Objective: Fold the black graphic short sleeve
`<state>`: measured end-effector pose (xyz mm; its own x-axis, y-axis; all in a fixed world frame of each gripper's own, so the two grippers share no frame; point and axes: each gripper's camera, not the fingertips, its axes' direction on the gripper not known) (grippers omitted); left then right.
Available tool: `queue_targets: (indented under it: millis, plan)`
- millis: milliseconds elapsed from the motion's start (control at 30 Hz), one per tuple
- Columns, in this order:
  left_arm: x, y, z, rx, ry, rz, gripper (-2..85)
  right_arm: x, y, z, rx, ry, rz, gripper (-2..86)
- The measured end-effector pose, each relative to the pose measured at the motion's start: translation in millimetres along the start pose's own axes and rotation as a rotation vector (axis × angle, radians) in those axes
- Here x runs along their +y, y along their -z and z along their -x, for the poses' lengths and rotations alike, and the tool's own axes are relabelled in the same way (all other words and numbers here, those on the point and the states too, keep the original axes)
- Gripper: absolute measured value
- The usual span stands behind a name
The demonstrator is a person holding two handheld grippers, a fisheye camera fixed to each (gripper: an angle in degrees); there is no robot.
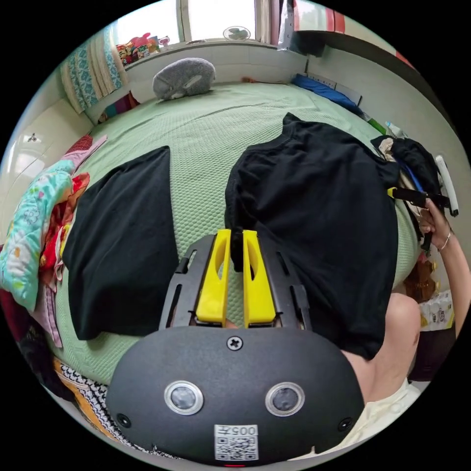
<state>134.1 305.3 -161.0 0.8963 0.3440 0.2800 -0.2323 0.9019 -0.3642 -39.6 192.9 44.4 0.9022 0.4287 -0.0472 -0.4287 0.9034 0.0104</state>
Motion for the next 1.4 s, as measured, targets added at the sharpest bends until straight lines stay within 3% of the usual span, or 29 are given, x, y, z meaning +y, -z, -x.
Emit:
queue_targets:
  millis: [200, 367, 500, 600, 700, 867, 1167, 1400]
  plan:
    - [42, 14, -4, 0.016, 0.074, 0.007, 5.5, -65, -4, 35, 0.023, -0.014, 0.015, 1.9]
    - [65, 33, -42, 0.074, 0.087, 0.015, 5.4, -114, 5, 103, 0.203, 0.085, -0.039, 2.2]
    - [72, 40, -65, -0.026, 0.013, 0.003, 5.5, -117, 9, 122, 0.224, 0.051, -0.008, 3.9]
    - [74, 45, -58, 0.008, 0.041, -0.017, 5.7, -91, 18, 132, 0.255, 0.112, -0.066, 4.1]
    - [76, 50, -46, 0.065, 0.076, -0.034, 5.7, -52, 28, 148, 0.143, 0.208, -0.085, 5.5]
    - [78, 61, -52, 0.021, 0.066, -0.045, 5.7, 8, 23, 224, -0.307, 0.46, 0.102, 10.1]
    - [84, 80, -44, 0.036, 0.071, -0.067, 5.8, 27, -23, 299, -0.149, 0.484, 0.264, 7.2]
    - [98, 103, -25, 0.104, 0.081, -0.123, 4.9, 40, 21, 251, -0.216, 0.399, 0.096, 0.8]
